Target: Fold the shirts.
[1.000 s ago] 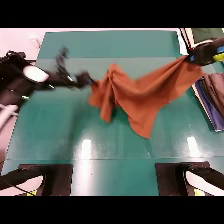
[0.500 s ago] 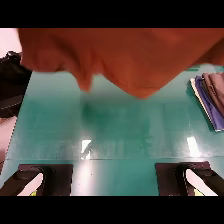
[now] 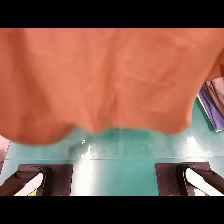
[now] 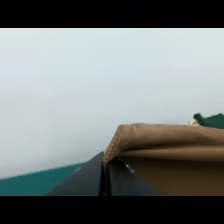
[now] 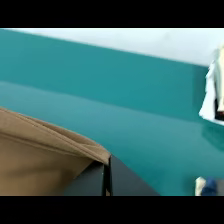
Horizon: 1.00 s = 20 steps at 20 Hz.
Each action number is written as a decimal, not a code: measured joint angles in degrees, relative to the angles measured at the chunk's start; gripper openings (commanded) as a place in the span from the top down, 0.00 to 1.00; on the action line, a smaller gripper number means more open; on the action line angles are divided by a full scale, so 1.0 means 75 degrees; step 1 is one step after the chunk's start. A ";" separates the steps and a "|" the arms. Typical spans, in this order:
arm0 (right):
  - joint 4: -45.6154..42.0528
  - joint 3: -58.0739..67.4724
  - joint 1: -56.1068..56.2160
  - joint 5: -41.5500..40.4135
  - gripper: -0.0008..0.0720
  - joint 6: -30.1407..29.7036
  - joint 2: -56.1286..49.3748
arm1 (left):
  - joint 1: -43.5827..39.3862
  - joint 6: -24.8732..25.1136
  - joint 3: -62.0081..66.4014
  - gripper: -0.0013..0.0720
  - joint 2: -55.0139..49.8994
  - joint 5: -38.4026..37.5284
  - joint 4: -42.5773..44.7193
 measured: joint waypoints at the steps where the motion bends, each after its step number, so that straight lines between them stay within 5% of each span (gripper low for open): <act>1: 0.0000 -0.0163 0.0131 0.0000 0.97 0.0000 -0.0297 | 0.0000 -0.0082 -0.0149 0.95 -0.0382 -0.0195 0.0079; 5: 0.0009 -0.1093 0.0653 -0.0256 0.97 0.0003 -0.1795 | 0.0006 -0.0344 -0.0784 0.95 -0.2206 -0.0950 0.0154; 6: 0.0050 -0.1274 0.0723 -0.0446 0.96 0.0003 -0.2235 | 0.0009 -0.0382 -0.0892 0.88 -0.2699 -0.1093 0.0163; 7: 0.0041 -0.1376 0.0772 -0.0574 0.92 0.0003 -0.2652 | 0.0009 -0.0408 -0.0962 0.42 -0.3110 -0.1145 0.0160; 8: 0.0044 -0.1408 0.0810 -0.0714 0.62 0.0006 -0.3051 | 0.0009 -0.0431 -0.1014 0.16 -0.3488 -0.1198 0.0160; 9: 0.0067 -0.1378 0.0842 -0.0822 0.51 0.0006 -0.3395 | 0.0023 -0.0458 -0.1049 0.16 -0.3771 -0.1227 0.0160; 14: 0.0172 -0.0796 0.0775 -0.0650 0.51 0.0003 -0.4511 | 0.0128 -0.0519 -0.1125 0.16 -0.4339 -0.1600 0.0224; 20: 0.0793 -0.2795 0.0201 -0.0271 0.51 -0.0358 -0.3351 | 0.0822 -0.0516 -0.2337 0.16 -0.3736 -0.2687 0.0291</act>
